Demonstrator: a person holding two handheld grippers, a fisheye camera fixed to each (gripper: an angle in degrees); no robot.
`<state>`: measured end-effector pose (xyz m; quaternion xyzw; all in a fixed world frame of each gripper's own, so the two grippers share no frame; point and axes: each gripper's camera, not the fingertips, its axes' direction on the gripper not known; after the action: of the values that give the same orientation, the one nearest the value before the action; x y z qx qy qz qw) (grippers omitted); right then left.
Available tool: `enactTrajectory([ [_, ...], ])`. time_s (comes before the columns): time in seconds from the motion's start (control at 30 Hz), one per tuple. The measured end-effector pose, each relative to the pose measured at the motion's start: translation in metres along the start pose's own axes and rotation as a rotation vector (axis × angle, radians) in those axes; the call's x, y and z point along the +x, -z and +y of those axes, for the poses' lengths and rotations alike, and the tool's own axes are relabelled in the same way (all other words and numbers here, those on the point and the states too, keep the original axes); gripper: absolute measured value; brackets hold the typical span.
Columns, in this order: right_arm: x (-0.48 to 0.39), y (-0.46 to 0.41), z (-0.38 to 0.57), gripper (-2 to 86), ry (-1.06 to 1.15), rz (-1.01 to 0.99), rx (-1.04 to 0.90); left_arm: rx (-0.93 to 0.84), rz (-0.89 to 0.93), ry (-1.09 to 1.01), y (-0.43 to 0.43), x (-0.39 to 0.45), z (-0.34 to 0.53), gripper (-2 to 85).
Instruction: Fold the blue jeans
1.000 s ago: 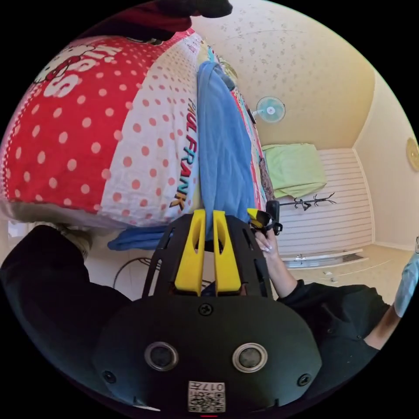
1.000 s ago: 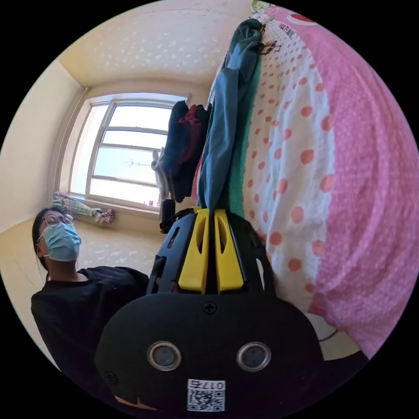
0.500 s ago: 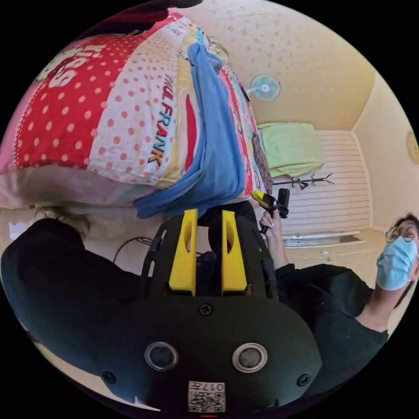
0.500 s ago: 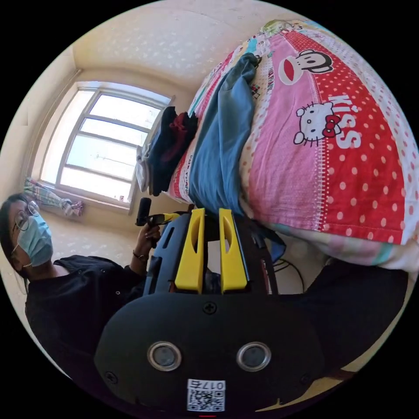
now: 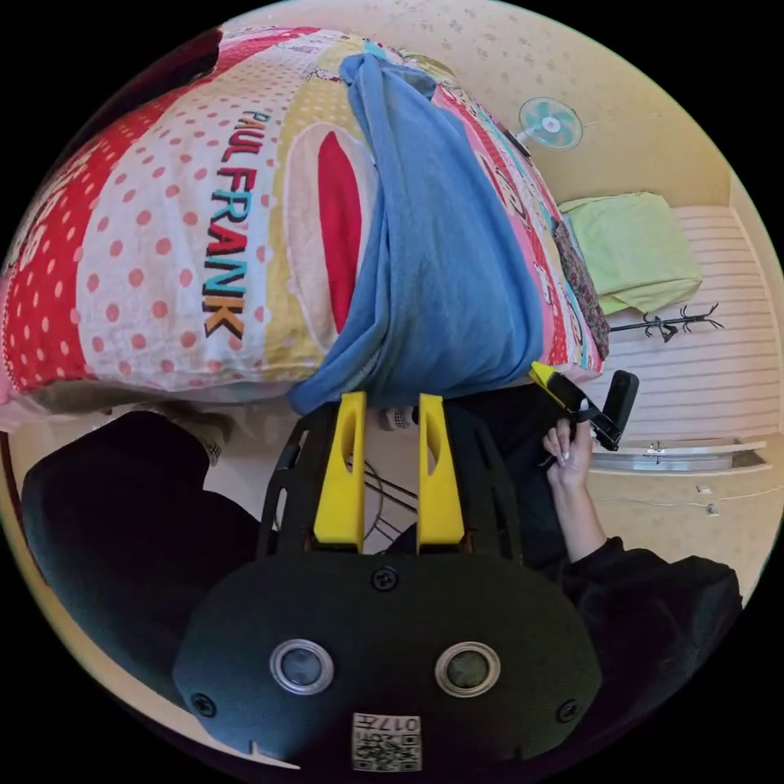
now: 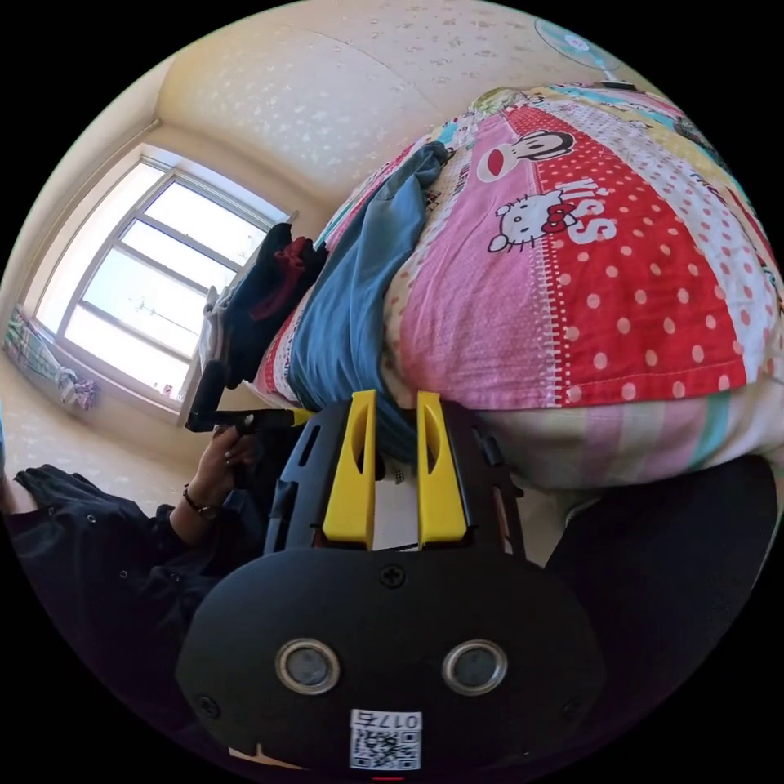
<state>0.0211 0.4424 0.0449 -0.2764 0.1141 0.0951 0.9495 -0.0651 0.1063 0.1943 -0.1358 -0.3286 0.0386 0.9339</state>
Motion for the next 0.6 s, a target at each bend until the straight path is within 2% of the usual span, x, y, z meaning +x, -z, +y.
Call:
enactTrajectory([
  [0.13,-0.024,0.006,0.004,7.7,0.086,0.136,0.064,0.007,-0.067,-0.052,0.006,0.012,-0.005,8.3],
  [0.27,-0.018,-0.002,0.0,7.0,0.042,0.095,0.05,-0.014,-0.119,-0.045,-0.012,0.012,-0.013,5.3],
  [0.37,-0.014,0.001,0.0,4.2,0.024,0.054,0.048,-0.005,-0.073,-0.037,-0.01,0.006,-0.011,1.5],
  [0.47,-0.026,-0.005,0.001,1.9,0.096,-0.046,0.001,0.025,-0.039,-0.022,0.007,0.002,-0.003,0.0],
  [0.6,-0.051,-0.015,-0.001,1.0,0.171,0.046,-0.052,0.146,-0.114,0.052,0.052,-0.008,0.012,-0.4],
])
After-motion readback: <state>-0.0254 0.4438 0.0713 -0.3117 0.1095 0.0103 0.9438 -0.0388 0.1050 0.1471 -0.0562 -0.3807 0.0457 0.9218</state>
